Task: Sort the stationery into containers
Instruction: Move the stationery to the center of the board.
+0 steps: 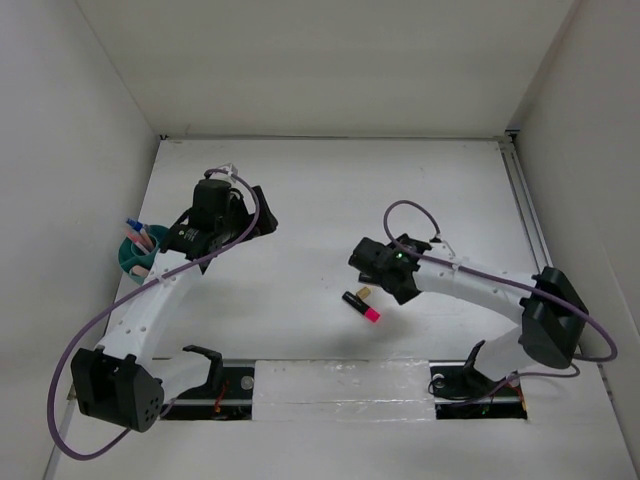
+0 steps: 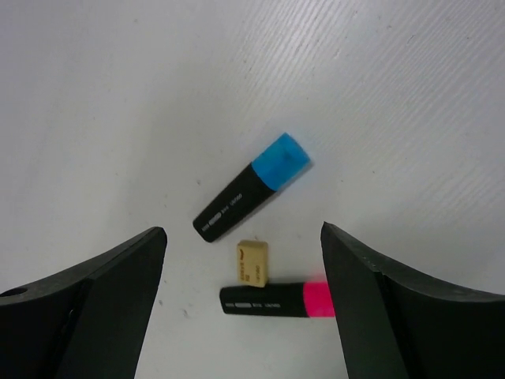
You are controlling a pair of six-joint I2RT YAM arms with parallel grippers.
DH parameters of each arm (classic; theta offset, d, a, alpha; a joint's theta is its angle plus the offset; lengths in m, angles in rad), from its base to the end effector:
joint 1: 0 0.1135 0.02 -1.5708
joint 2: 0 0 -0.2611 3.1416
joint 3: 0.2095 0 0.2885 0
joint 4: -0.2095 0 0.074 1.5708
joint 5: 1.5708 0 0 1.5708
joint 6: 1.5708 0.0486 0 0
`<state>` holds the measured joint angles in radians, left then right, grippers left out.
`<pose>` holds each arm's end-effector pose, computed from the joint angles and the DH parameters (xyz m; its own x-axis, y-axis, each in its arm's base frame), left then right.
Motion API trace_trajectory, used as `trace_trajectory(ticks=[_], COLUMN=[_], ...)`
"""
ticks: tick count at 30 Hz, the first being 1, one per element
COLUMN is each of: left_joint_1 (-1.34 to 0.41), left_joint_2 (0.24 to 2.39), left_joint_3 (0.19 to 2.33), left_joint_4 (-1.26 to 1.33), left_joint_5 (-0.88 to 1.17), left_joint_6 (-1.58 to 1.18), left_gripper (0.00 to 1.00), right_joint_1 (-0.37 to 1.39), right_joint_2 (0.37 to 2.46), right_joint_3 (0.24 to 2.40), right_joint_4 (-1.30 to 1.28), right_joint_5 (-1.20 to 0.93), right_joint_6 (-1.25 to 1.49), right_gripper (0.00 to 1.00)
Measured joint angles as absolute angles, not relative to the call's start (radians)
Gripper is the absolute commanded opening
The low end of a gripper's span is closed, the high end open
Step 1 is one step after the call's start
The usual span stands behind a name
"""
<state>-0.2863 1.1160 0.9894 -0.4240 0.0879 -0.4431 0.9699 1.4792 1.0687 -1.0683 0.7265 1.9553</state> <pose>0.2838 -0.0880 0.3079 -0.6048 -0.2671 -0.7502 0.1038 0.9076 -0.4069 0.1900 0.2201 0.2060 -0.3284 0.7465 -0.5787 0.7402 0.5840 0.3333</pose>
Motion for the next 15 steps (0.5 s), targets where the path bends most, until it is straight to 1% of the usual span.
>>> trace_trajectory(ticks=[3,5,15], left_joint_1=[-0.286,-0.286,-0.286], left_joint_2=[1.116,1.114,1.108], left_joint_3=[0.989,0.989,0.989], left_joint_4=[-0.424,-0.424,-0.424], left_joint_5=[0.082,0.076,0.065], left_joint_6=[-0.443,-0.442,-0.437], left_gripper=[1.0,1.0,1.0], right_joint_1=[0.877,0.839,0.781], right_joint_2=[1.516,1.552,1.626], right_joint_3=[1.071,1.071,1.113], right_joint_4=[-1.04,-1.031,-0.975], right_joint_5=[0.7,0.693,0.626], right_joint_6=[1.969,1.972,1.974], right_gripper=[0.85,0.82,0.81])
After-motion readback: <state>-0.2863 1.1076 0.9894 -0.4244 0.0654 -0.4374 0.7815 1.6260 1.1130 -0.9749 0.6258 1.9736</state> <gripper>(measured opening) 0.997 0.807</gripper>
